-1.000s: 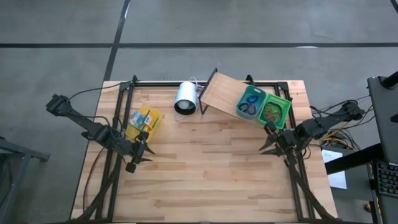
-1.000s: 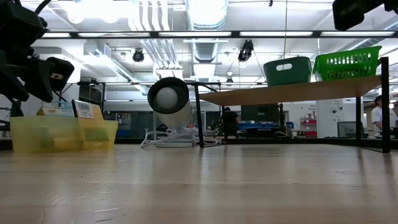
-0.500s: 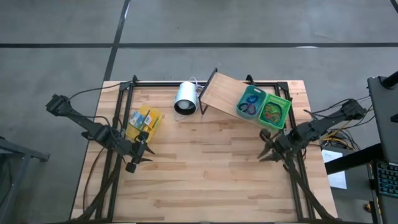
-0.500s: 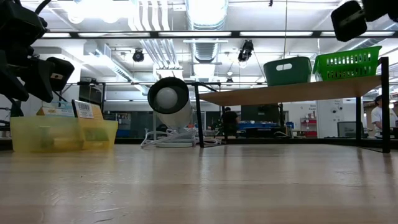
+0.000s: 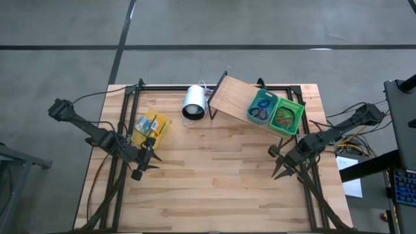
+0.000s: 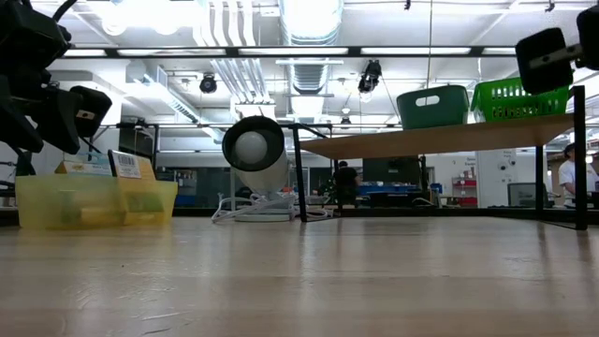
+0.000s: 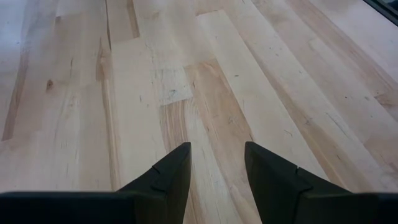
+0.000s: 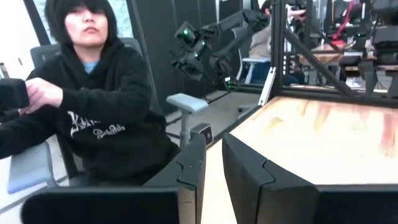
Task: Pick & Place Office Desk Supplies
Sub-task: Put the yellow bin on the shelf
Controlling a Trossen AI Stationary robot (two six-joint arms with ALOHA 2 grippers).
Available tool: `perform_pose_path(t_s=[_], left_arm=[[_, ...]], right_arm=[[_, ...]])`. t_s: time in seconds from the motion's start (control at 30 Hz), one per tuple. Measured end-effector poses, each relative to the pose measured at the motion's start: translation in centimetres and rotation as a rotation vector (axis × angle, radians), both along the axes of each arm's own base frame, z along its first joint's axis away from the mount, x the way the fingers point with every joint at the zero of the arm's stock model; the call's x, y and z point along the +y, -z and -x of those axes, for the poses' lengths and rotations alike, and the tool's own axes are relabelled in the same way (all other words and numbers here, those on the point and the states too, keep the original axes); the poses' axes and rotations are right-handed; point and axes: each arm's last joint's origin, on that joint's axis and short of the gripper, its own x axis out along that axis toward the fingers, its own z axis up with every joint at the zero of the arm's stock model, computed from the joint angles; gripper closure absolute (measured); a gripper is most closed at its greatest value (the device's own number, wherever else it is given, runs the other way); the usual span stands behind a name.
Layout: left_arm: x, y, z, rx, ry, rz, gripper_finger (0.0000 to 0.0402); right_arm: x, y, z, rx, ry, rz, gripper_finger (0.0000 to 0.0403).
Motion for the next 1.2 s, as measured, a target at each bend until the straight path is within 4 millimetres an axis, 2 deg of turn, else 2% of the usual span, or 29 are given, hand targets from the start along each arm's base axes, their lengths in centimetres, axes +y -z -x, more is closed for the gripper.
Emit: perform_pose_path(t_s=[0.37,1.2], left_arm=[[0.0,0.0,0.0,0.000,0.000,0.000,0.0249],[0.0,0.0,0.0,0.000,0.000,0.000,0.0249]], right_arm=[[-0.1,0.9,0.1,0.118,0.002,0.006,0.0361],[-0.8,1.1,1.8,0.130,-0.008,0.032,0.0365]])
